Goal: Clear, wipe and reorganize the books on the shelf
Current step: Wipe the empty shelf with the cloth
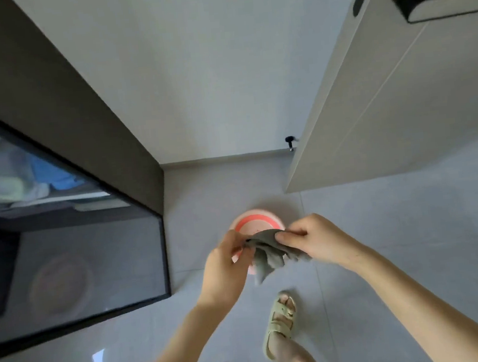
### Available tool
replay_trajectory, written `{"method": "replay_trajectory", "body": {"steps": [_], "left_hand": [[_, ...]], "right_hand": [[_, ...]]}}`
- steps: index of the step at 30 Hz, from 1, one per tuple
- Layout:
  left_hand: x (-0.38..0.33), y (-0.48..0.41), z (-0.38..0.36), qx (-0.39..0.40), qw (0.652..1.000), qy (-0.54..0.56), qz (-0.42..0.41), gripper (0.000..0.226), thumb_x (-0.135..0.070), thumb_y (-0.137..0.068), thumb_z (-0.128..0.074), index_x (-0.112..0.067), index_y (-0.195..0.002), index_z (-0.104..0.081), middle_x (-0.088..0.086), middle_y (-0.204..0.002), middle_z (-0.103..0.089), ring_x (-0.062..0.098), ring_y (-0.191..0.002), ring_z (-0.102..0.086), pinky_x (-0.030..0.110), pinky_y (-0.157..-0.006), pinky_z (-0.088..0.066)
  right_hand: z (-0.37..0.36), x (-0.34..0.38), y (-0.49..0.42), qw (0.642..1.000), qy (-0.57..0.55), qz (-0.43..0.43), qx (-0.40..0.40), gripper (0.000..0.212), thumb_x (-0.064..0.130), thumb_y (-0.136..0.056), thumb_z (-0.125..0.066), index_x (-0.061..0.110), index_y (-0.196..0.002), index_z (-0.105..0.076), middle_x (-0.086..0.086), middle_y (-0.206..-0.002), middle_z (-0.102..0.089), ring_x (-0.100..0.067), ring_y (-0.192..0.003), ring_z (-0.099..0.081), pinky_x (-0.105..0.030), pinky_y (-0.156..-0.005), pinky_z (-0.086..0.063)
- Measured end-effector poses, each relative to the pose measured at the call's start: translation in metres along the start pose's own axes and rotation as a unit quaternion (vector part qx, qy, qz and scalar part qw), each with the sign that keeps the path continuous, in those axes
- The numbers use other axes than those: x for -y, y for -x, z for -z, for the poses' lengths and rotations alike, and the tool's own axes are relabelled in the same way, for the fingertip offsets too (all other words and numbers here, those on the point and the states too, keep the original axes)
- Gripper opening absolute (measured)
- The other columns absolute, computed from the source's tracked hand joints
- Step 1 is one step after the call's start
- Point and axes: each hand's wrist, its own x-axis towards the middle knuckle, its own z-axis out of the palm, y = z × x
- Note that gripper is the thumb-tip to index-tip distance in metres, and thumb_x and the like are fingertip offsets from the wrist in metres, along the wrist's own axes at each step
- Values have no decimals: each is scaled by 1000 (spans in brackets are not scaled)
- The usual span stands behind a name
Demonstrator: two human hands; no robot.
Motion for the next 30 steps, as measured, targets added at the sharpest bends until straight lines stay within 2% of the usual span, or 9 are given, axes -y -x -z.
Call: {"method": "replay_trajectory", "body": {"steps": [3, 7, 11, 16, 18, 20, 24, 27, 30], "left_hand": [[-14, 58, 44, -31, 998, 52, -13, 14, 1, -92, -48, -8, -82, -49, 5, -77, -60, 19, -74, -53, 33, -73, -45], [-15, 157, 126, -81, 992, 80, -43, 16, 6, -92, -49, -5, -81, -55, -13, -64, -62, -1, -59, -55, 9, -60, -41], [18, 261, 205, -133, 989, 46, -50, 15, 3, -90, -56, -9, -82, -61, 4, -78, -71, 20, -70, -65, 30, -70, -49], [51, 376, 299, -297, 951, 78, -30, 7, -24, -71, -65, -28, -76, -68, -4, -78, -72, 10, -74, -67, 32, -73, -49], [65, 406, 325, -327, 937, 123, -30, 8, -19, -76, -67, -24, -81, -70, 2, -80, -73, 15, -75, -67, 34, -76, -51], [72, 435, 350, -337, 922, 189, -39, 14, -8, -91, -60, -16, -93, -71, 7, -88, -74, 22, -82, -68, 30, -77, -53], [86, 471, 401, -385, 887, 245, -67, 24, -22, -97, -49, -17, -101, -72, 2, -101, -74, 15, -95, -68, 26, -85, -47], [89, 479, 436, -381, 873, 295, -79, 19, -33, -82, -68, -26, -99, -72, 2, -103, -73, 18, -97, -68, 32, -85, -50], [91, 467, 478, -423, 857, 281, -89, 27, -14, -71, -79, -31, -91, -71, 3, -98, -74, 21, -94, -70, 40, -85, -54]], "right_hand": [[-12, 63, 41, 993, 97, 56, 24, 50, 33, -98, -51, 20, -49, -44, 10, -42, -47, -5, -44, -41, -29, -54, -34], [-58, 148, 111, 950, 270, 156, -29, 52, 44, -96, -46, 13, -56, -37, -3, -52, -43, -16, -52, -39, -35, -55, -27], [-123, 239, 174, 886, 345, 299, -84, 51, 50, -95, -44, 9, -66, -51, -8, -69, -56, -20, -66, -50, -36, -58, -31], [-230, 343, 229, 860, 203, 467, -40, 52, 46, -91, -52, 6, -58, -50, -10, -64, -53, -22, -63, -47, -38, -63, -41], [-266, 378, 246, 856, 127, 501, -12, 51, 42, -92, -55, 4, -58, -51, -10, -59, -52, -22, -57, -47, -36, -58, -39], [-298, 415, 259, 852, 72, 519, 3, 49, 38, -92, -57, 8, -54, -49, 0, -47, -45, -15, -48, -42, -25, -50, -32], [-349, 488, 268, 833, 22, 553, -1, 51, 35, -92, -59, 17, -49, -39, 5, -42, -33, -10, -45, -36, -21, -49, -25], [-373, 539, 257, 826, -13, 563, 6, 54, 35, -91, -59, 6, -50, -40, 4, -44, -31, -8, -45, -31, -26, -49, -23], [-390, 592, 236, 829, -49, 556, 28, 55, 36, -90, -61, 5, -51, -39, 2, -47, -32, -8, -47, -32, -27, -51, -25]]}}
